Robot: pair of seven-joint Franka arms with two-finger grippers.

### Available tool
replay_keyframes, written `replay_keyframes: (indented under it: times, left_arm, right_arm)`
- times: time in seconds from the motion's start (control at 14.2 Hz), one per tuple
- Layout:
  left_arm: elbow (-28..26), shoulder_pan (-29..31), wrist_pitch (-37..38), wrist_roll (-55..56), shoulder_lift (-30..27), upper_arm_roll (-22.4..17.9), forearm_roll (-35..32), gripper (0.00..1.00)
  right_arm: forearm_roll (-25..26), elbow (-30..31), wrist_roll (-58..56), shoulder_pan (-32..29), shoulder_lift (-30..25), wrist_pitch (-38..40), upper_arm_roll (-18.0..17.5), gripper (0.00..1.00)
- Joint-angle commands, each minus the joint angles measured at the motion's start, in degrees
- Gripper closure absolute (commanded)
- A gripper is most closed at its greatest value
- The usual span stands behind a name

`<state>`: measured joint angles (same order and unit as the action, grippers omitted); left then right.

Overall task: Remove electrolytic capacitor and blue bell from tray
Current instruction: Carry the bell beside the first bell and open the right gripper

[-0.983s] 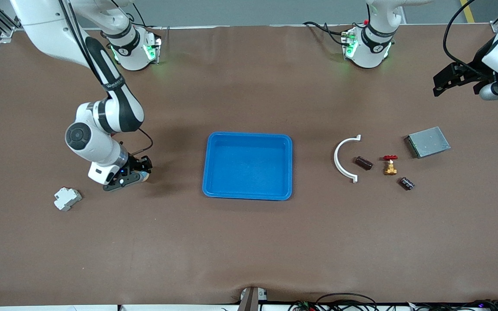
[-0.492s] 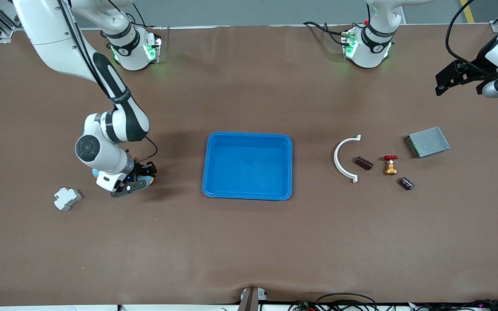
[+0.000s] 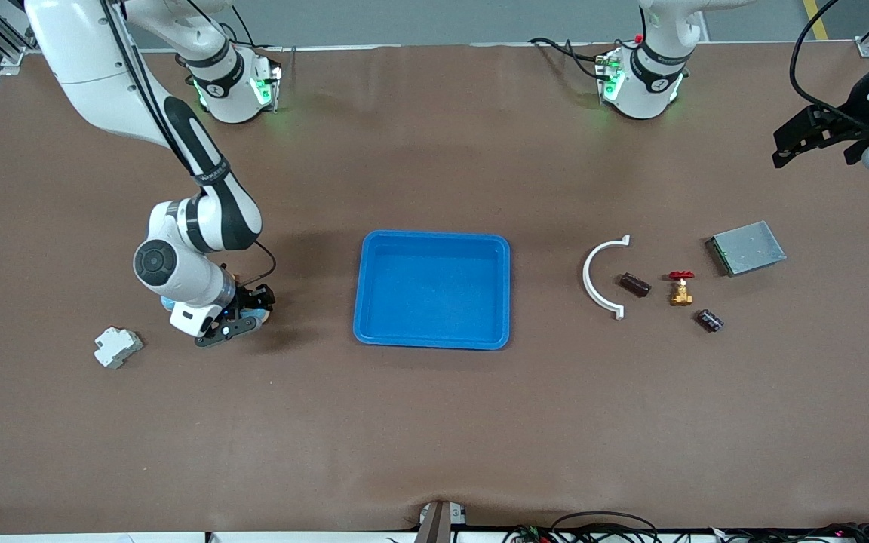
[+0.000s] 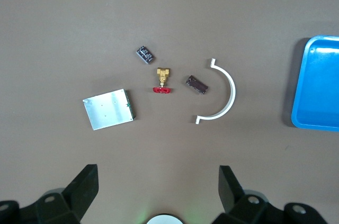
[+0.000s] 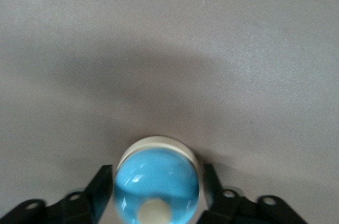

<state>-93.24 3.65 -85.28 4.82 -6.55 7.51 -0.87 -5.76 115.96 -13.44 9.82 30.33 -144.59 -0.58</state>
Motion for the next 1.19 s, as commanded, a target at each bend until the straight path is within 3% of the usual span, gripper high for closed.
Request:
replay_keyframes:
  times: [0.0, 0.28, 0.7, 1.12]
  left_arm:
    - [-0.37, 0.4, -1.29, -0.34, -0.04, 0.39, -0.27, 0.0]
    - [-0.89, 0.48, -2.6, -0.6, -0.13, 0.4, -0.36, 0.0]
    - [-1.07, 0.75, -3.75, -0.69, 0.22, 0.4, -0.36, 0.0]
    - [-1.6, 2.07, -3.66, -1.39, -0.31, 0.4, -0.27, 0.0]
  right_arm:
    - [-0.57, -1.26, -0.18, -0.95, 0.17, 1.07, -0.47, 0.0]
    - [-0.65, -3.18, 1.65, -0.86, -3.07, 8.51, -0.47, 0.0]
    - [0.22, -5.57, 20.19, 3.01, -12.38, 24.25, -0.73, 0.0]
    - [0.22, -12.84, 21.62, 1.79, -23.29, 48.31, -0.12, 0.0]
